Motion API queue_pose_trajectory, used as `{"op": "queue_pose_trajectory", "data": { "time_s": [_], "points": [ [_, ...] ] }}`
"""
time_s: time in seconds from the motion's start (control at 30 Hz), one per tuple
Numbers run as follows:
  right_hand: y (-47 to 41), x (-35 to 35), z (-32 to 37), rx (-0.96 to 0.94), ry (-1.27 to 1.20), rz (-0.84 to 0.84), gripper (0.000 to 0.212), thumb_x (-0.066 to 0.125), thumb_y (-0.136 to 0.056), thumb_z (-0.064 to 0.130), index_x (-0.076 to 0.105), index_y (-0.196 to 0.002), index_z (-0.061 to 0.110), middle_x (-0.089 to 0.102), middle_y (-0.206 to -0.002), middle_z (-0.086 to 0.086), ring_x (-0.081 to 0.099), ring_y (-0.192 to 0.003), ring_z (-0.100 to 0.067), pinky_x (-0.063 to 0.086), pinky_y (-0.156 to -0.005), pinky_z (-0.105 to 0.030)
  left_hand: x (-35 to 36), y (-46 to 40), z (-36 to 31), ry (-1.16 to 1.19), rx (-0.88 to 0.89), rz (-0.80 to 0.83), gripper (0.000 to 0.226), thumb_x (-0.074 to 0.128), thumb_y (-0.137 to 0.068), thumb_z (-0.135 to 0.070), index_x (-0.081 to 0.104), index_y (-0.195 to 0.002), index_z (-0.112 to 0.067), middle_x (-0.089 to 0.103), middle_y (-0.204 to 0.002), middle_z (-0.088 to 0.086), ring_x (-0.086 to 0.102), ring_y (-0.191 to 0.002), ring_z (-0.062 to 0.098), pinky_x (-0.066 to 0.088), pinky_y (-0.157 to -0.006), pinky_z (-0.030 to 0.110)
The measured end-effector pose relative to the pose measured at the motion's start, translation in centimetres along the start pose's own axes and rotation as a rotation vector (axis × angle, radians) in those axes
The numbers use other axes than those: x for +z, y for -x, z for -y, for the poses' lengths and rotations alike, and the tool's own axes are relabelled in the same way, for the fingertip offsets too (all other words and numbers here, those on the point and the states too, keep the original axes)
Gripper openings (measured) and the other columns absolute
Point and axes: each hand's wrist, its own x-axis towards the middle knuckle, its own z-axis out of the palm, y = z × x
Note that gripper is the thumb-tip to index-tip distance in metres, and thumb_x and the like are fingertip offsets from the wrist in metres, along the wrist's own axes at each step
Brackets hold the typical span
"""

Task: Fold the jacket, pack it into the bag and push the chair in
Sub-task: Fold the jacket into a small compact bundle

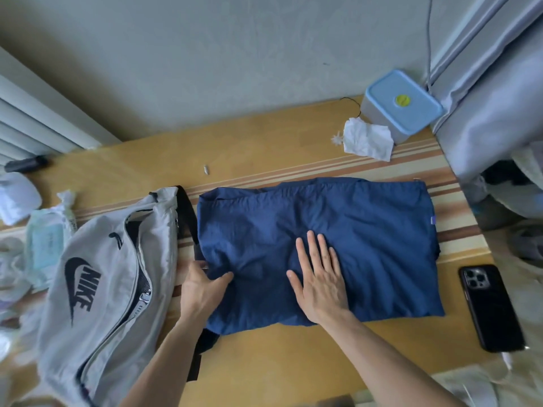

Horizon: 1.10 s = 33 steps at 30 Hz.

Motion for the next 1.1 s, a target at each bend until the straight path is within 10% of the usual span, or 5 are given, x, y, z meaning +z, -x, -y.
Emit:
{"op": "queue_pose_trajectory", "data": {
  "time_s": [0.33,0.63,0.77,0.9,1.1],
  "points": [
    [-0.3,-2.1,-1.2,-0.045,-0.248,0.103,0.072,0.025,-0.102,0.057,0.009,-0.163,0.021,-0.007,-0.171,-0.002,-0.011,-0.157,-0.019,0.003,-0.127,-0.043,-1.7,7.0,-6.4,0.052,0.415,0.097,0.014,0.081,-0.081,-0.028,0.073,-0.089,-0.021,0.073,-0.098,-0.005,0.067,-0.09,0.009,0.05,-0.075,0.028],
    [2.8,-13.0,-13.3,0.751,-2.035,-0.018,0.047,0.043,-0.103,0.049,0.064,-0.132,0.018,0.074,-0.122,-0.009,0.073,-0.106,-0.021,0.051,-0.083,-0.036,11.9,17.3,-18.0,-0.321,0.901,0.259,0.041,0.065,-0.087,-0.054,0.066,-0.109,-0.018,0.026,-0.168,0.005,0.034,-0.147,0.007,0.049,-0.094,0.032],
    [6.0,-13.9,-18.7,0.924,-1.56,-0.231,0.049,0.039,-0.101,0.058,0.067,-0.123,0.023,0.072,-0.119,-0.002,0.069,-0.105,-0.018,0.05,-0.089,-0.039,16.3,18.3,-18.0,-0.42,0.882,0.432,0.054,0.037,-0.102,-0.059,0.057,-0.137,-0.023,0.037,-0.164,0.002,0.03,-0.151,0.01,0.04,-0.112,0.038],
    [6.3,-12.9,-18.4,0.459,-0.651,-0.601,0.046,0.039,-0.104,0.044,0.06,-0.132,0.014,0.064,-0.13,-0.008,0.057,-0.12,-0.027,0.045,-0.102,-0.04,16.5,12.5,-15.0,-0.572,1.119,-0.09,0.045,0.034,-0.106,-0.034,0.052,-0.146,-0.024,0.033,-0.166,0.008,0.028,-0.153,0.03,0.03,-0.121,0.047],
    [0.4,-7.8,-16.4,-0.033,-0.134,-0.21,0.058,0.036,-0.105,0.048,0.029,-0.159,0.027,0.015,-0.17,-0.01,0.008,-0.157,-0.034,0.018,-0.125,-0.053,17.4,3.1,-12.6,-0.917,1.218,-0.19,0.061,0.038,-0.103,-0.051,0.023,-0.16,-0.039,0.009,-0.172,0.005,0.002,-0.158,0.034,0.015,-0.124,0.06]
  ]
}}
